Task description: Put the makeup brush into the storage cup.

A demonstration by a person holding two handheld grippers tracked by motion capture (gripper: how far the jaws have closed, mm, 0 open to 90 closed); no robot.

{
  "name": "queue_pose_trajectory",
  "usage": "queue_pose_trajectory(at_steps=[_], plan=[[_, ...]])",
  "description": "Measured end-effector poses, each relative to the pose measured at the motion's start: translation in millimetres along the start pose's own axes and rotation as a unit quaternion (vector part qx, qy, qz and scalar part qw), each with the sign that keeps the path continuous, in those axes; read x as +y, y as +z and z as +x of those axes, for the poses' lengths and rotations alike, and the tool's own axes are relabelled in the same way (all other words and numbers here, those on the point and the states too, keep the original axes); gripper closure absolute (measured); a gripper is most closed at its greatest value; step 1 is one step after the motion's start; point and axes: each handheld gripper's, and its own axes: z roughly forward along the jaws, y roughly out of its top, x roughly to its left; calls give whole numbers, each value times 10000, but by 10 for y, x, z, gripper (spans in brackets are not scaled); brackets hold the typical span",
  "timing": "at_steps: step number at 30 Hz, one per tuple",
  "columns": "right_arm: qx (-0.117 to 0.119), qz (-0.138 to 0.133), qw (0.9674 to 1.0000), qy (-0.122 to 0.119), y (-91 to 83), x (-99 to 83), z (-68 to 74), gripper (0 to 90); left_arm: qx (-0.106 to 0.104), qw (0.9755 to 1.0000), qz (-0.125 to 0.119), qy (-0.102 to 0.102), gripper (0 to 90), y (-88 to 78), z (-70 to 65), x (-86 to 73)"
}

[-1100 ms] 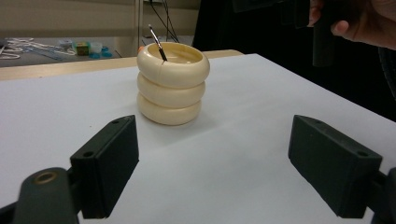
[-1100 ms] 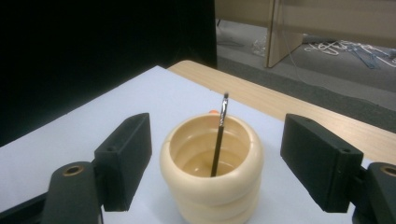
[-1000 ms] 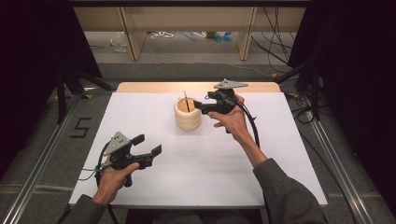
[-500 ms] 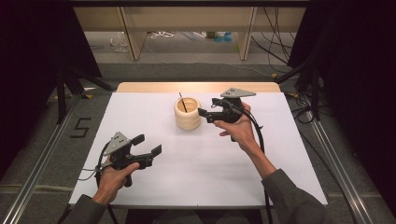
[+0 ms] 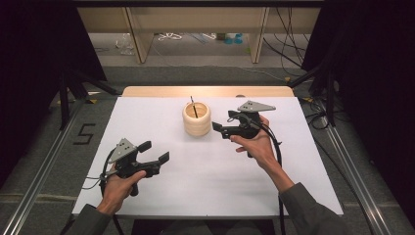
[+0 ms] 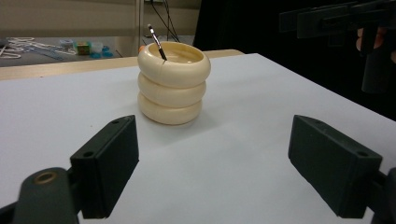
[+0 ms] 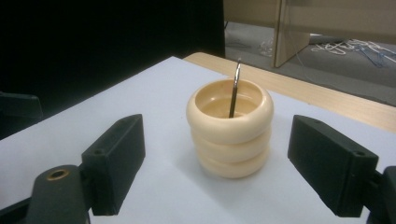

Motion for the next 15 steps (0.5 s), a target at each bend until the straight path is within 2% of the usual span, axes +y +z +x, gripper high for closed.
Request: queue_pose_trajectory(at_steps=[1,2,6,10,15], plan=[[0,-56,10000,10,-10,-19,-4,197,-3,10000,-1,4,156,-1,0,0],[52,5,9999,94,-30,-30,1,197,1,10000,-1,0,155,-1,0,0],[21,-78,10000,46,-80,-75,-6,196,0,10000,-1,2,156,-1,0,0],[48,-49,9999,140,-141,-126,6,193,-6,10000,-8,1,155,-3,-3,1],[-14,-84,9999,57,-209,-179,-5,187,-13,10000,5,-1,155,1,-3,0]])
